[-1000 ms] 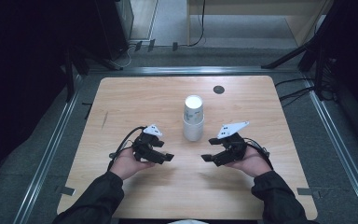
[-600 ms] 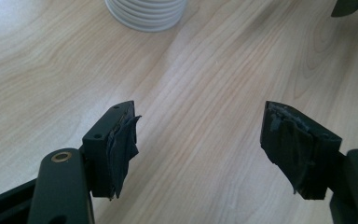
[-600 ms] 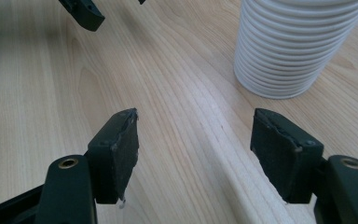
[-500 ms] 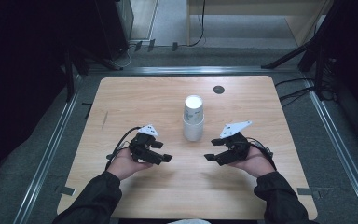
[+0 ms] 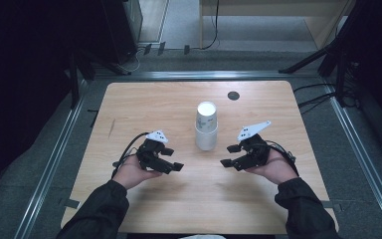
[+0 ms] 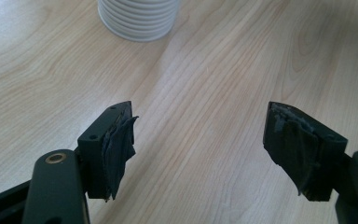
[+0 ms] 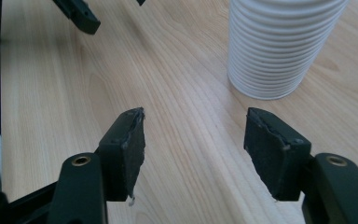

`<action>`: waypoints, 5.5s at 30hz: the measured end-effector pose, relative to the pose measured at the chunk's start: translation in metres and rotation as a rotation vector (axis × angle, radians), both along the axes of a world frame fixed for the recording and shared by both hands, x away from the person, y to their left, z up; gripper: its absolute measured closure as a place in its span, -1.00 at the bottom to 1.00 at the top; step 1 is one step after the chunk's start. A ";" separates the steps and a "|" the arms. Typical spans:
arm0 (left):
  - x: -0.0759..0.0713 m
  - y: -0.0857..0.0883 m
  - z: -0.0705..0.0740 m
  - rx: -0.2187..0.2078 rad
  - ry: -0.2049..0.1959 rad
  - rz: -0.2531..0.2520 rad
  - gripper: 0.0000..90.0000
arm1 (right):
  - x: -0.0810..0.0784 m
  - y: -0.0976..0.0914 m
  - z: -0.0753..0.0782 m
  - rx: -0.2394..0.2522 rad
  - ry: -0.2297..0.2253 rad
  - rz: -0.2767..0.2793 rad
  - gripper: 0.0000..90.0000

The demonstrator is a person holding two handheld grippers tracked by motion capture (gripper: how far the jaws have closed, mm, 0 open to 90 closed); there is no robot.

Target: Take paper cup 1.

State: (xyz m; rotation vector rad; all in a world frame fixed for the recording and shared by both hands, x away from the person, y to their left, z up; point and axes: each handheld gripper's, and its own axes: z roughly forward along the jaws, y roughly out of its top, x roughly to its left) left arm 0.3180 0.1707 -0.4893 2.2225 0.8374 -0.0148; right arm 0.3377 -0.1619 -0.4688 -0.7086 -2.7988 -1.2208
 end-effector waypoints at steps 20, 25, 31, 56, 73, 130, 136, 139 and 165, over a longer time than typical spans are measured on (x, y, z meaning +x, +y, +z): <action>0.002 0.008 0.002 0.002 -0.017 -0.004 -0.42 | 0.037 0.012 0.060 -0.108 -0.061 0.051 -0.29; 0.002 0.008 0.001 0.006 -0.018 -0.014 -0.42 | 0.046 0.015 0.070 -0.138 -0.065 0.056 -0.32; 0.001 0.006 0.001 0.010 -0.012 -0.026 -0.42 | 0.056 0.019 0.084 -0.149 -0.072 0.061 -0.33; 0.002 0.007 0.000 0.009 -0.007 -0.038 -0.42 | 0.104 0.064 0.098 -0.241 -0.015 0.172 -0.52; 0.002 0.007 -0.001 0.013 -0.005 -0.044 -0.42 | 0.106 0.088 0.096 -0.262 -0.028 0.205 -0.42; 0.000 0.008 -0.002 -0.006 0.004 -0.042 -0.45 | 0.070 0.067 0.191 -0.231 -0.064 0.167 -0.23; 0.002 0.010 0.000 -0.012 0.016 -0.037 -0.50 | 0.051 0.060 0.185 -0.219 -0.078 0.205 -0.23; 0.001 0.011 0.001 -0.021 0.013 -0.033 -0.53 | 0.044 0.057 0.177 -0.215 -0.088 0.216 -0.23; 0.003 0.004 0.005 -0.043 -0.013 -0.092 -0.59 | 0.015 0.042 0.077 -0.100 -0.030 0.235 -0.22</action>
